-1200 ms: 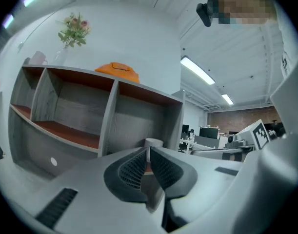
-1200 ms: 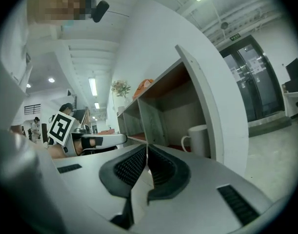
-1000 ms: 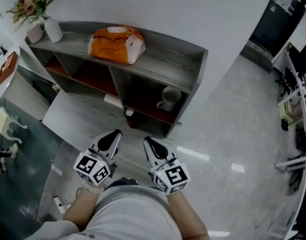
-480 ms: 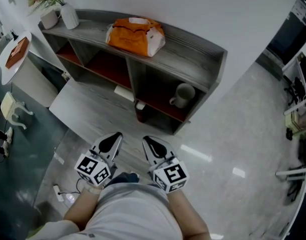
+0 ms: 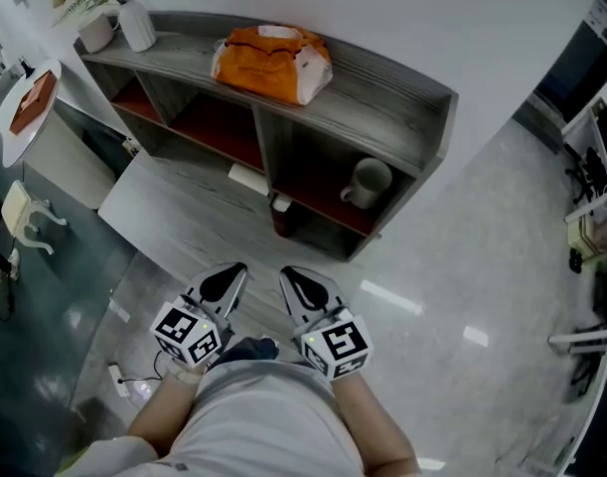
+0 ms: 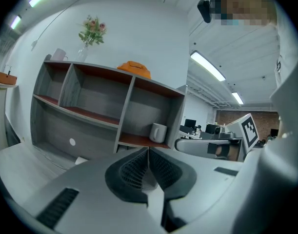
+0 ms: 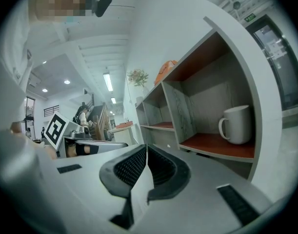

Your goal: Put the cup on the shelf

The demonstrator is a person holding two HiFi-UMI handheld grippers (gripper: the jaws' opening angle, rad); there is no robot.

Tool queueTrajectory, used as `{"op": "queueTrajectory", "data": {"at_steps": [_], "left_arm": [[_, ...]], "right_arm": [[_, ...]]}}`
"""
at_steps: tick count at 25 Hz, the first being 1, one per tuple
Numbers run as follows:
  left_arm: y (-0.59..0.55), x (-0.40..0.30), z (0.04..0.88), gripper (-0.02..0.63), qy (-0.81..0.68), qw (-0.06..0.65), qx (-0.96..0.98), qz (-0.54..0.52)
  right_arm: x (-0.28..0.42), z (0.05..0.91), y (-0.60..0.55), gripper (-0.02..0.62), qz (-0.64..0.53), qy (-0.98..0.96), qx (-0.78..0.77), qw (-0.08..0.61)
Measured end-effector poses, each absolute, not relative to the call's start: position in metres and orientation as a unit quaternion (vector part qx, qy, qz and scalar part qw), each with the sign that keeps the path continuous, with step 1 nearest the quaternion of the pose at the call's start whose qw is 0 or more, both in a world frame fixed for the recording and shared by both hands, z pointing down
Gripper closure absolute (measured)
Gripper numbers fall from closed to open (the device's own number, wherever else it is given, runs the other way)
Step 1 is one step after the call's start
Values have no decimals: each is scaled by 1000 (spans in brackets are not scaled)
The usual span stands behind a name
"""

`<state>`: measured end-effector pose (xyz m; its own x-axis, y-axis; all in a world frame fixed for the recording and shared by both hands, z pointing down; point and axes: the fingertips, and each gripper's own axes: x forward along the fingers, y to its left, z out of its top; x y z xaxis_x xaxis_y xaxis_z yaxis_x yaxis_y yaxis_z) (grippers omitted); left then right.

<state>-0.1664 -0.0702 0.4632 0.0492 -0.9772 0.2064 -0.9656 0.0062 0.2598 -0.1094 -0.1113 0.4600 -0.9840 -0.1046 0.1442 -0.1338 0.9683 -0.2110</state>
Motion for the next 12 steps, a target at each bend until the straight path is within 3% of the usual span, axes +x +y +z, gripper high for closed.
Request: {"op": "queueTrajectory", "data": {"at_steps": [12], "left_arm": [[-77, -157, 467, 583, -678, 175, 713, -16]], "right_arm": [[-105, 461, -117, 572, 119, -989, 63, 68]]}}
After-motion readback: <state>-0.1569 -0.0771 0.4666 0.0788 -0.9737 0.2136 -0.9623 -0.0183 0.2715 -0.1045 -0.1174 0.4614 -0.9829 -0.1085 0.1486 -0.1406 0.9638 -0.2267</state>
